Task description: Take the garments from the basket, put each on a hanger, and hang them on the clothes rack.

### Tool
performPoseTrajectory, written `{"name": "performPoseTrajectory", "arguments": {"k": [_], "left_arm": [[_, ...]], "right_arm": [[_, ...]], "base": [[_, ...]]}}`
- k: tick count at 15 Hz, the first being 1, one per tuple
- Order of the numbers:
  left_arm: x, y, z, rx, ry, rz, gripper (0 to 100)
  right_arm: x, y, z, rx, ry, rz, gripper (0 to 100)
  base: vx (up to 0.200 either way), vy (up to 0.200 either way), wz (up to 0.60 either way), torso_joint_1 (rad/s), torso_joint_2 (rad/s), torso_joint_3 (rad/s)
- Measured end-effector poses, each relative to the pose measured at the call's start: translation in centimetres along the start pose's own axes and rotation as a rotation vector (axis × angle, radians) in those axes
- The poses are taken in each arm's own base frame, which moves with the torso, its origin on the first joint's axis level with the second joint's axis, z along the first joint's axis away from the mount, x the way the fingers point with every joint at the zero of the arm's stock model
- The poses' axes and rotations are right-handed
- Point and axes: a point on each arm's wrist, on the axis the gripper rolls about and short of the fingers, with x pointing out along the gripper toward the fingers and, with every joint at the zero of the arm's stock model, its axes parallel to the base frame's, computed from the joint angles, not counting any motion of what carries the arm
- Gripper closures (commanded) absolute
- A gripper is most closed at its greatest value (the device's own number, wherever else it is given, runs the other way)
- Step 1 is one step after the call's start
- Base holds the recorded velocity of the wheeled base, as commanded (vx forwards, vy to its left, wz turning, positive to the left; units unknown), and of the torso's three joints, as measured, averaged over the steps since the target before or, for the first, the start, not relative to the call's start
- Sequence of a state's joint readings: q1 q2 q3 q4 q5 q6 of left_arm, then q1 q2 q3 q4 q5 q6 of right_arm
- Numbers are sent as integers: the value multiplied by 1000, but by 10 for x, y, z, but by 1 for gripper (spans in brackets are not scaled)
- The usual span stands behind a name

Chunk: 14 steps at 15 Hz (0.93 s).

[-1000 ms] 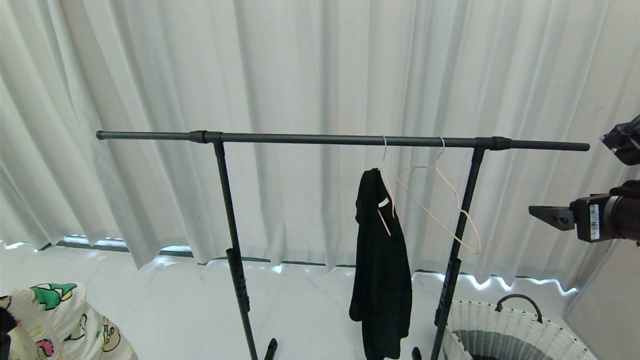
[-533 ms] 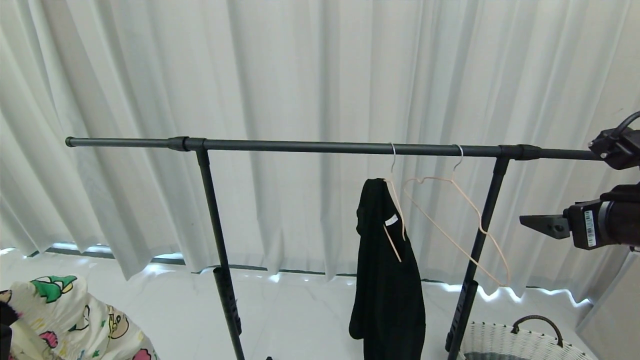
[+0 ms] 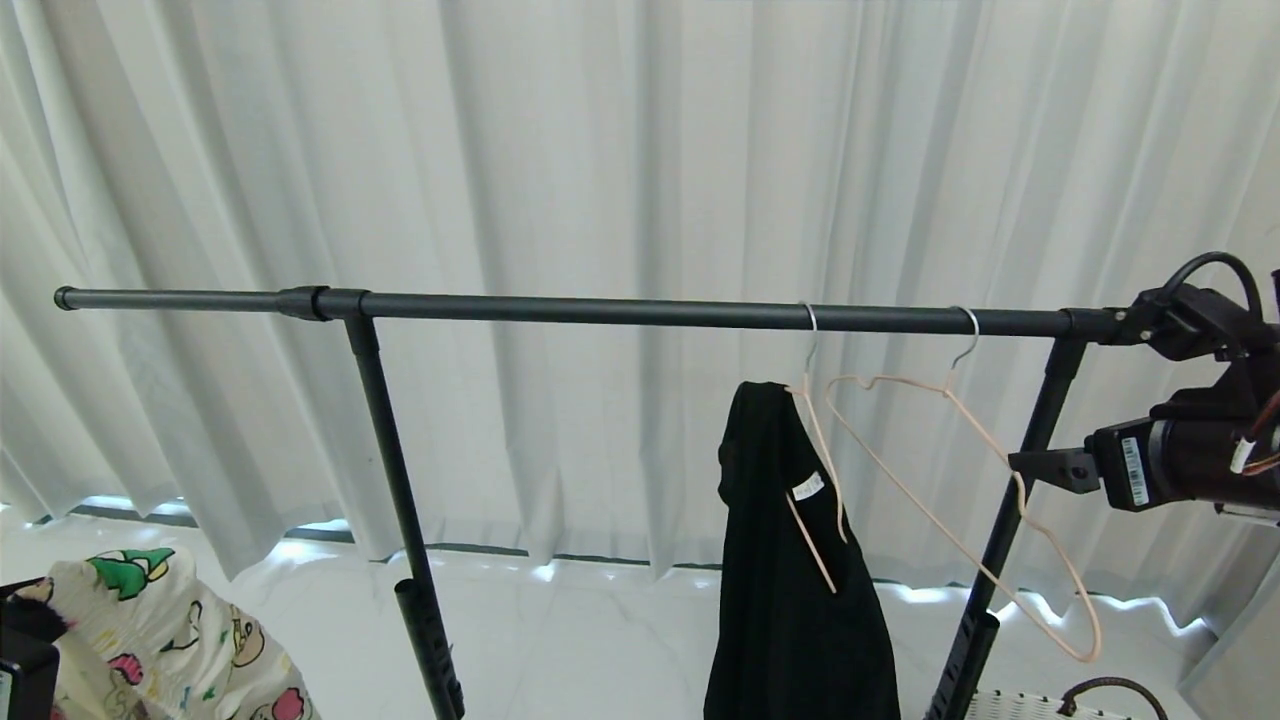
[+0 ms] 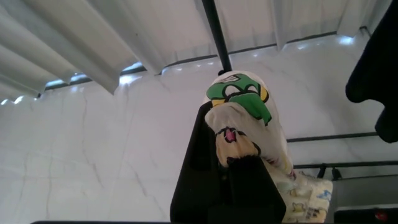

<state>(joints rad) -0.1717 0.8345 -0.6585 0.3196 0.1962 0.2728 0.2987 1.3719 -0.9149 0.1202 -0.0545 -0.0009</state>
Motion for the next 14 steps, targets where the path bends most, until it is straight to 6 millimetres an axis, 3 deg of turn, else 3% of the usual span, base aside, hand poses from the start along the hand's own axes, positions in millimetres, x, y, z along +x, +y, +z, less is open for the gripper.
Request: {"name": "performPoseTrajectory", "arguments": {"k": [8,14], "left_arm": [[8,-2,-3,-19,-76,23,100],[10,-1,1,-19,-105,31,100]], "right_arm": [[63,4,-24,39,100,8,0],[90,3,-29,45,108,22,0]], "base": [[0,0,0,0,0,0],[0,0,0,0,0,0]]}}
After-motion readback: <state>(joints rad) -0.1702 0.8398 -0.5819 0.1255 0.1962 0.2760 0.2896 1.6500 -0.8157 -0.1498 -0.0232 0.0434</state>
